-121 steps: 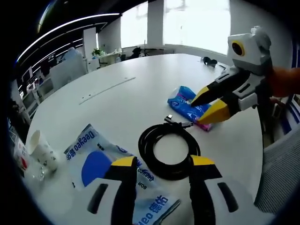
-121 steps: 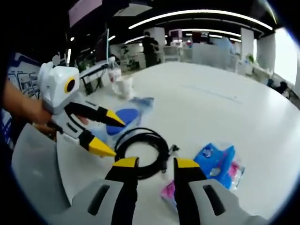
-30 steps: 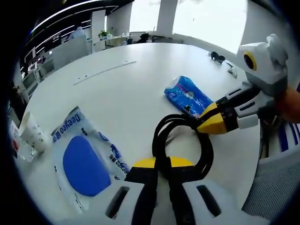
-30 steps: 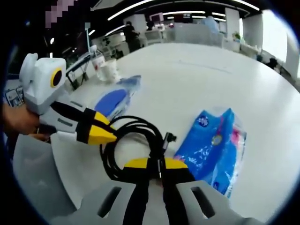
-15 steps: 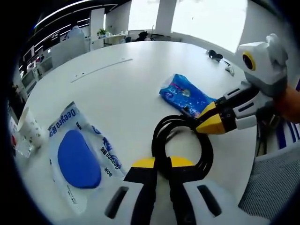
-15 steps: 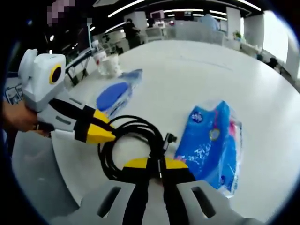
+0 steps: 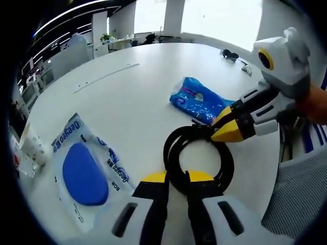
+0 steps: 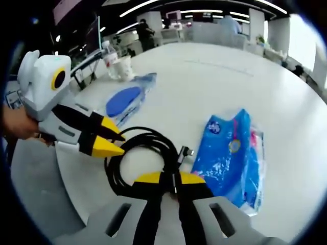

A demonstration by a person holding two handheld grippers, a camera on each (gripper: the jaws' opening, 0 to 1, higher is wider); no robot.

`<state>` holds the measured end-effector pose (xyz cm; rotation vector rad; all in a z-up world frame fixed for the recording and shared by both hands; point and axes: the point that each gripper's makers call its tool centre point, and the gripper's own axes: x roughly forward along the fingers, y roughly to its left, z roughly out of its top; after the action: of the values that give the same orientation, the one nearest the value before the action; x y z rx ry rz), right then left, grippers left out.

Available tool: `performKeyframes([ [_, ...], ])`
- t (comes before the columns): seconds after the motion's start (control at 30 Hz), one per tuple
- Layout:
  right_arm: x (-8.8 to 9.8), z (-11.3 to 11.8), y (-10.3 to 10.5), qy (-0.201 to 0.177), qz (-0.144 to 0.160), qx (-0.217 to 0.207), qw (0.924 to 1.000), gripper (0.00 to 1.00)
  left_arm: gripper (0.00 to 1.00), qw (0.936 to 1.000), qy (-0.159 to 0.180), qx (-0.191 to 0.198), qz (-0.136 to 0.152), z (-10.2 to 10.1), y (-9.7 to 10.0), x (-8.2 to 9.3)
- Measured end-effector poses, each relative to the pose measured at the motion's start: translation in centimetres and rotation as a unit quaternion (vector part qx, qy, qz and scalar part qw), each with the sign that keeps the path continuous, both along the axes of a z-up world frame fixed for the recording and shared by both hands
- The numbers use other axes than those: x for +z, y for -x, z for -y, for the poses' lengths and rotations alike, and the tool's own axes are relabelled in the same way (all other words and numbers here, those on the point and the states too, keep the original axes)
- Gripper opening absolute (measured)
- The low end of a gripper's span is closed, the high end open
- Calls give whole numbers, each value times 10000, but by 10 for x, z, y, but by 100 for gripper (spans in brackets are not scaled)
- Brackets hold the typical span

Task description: Arrange the tabletop items into an orderly group along one side of the table until the central work area is clear of visible clutter.

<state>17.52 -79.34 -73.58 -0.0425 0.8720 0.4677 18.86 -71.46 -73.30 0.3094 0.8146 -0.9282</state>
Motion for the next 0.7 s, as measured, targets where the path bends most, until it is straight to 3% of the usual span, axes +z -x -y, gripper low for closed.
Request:
performKeyframes([
  [0.3, -1, 0, -1, 112, 5, 130, 9999, 9, 20, 9999, -68, -91, 25, -4, 5, 0],
  [0.37, 3, 0, -3, 164, 134, 174, 9996, 10, 21, 9999, -56, -92, 57, -7, 4, 2],
  [0.7, 14, -4, -7, 134, 350, 185, 9991, 25, 27, 9995, -74, -18, 300, -20, -2, 11],
])
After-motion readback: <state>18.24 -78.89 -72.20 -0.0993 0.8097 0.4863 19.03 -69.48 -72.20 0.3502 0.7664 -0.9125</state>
